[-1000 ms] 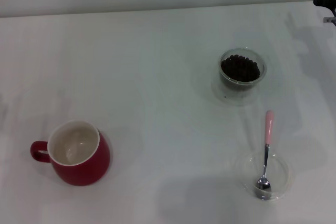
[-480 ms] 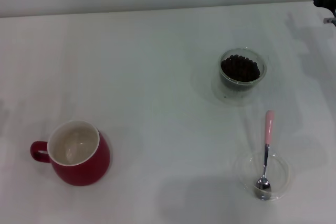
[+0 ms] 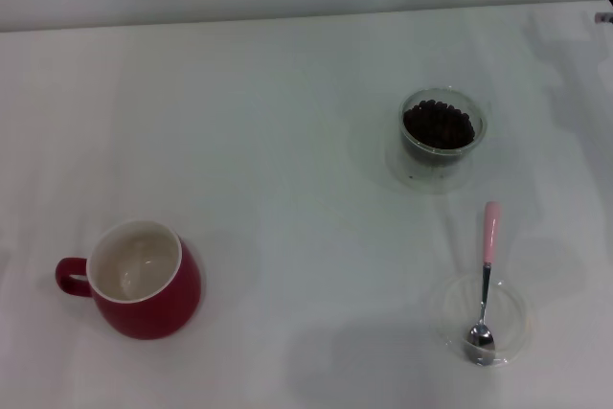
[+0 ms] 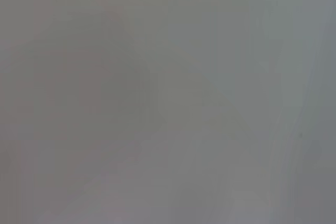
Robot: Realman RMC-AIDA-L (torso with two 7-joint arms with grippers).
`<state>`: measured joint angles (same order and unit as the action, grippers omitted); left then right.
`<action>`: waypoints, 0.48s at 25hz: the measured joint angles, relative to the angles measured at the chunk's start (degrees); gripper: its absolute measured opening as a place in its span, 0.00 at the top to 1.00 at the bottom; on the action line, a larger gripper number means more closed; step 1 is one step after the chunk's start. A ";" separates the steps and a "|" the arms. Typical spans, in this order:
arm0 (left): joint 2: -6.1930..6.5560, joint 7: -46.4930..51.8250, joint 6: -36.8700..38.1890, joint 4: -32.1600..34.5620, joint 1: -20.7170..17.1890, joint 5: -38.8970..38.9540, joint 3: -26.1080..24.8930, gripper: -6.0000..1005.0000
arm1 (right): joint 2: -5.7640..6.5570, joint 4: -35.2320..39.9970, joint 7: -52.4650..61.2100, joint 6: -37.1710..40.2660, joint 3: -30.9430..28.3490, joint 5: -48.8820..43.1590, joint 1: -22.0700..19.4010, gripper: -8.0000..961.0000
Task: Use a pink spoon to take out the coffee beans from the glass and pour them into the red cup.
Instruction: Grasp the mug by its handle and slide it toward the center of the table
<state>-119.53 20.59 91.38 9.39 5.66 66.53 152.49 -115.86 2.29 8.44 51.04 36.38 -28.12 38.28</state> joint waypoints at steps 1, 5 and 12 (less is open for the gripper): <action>0.00 0.07 0.46 -0.01 -1.00 -0.25 0.81 0.12 | 0.00 0.00 0.00 0.00 0.00 0.44 0.22 0.09; 0.18 -0.11 0.59 -0.57 -1.62 -0.70 4.29 0.12 | 0.02 0.00 0.00 0.01 0.00 0.75 1.14 0.09; 0.33 -0.02 0.01 -3.71 -1.02 -0.88 9.88 0.12 | 0.03 0.00 0.00 0.02 0.01 0.75 1.84 0.09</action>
<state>-119.20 20.58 91.40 5.68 4.63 65.65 162.38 -115.84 2.29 8.44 51.06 36.39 -27.38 40.12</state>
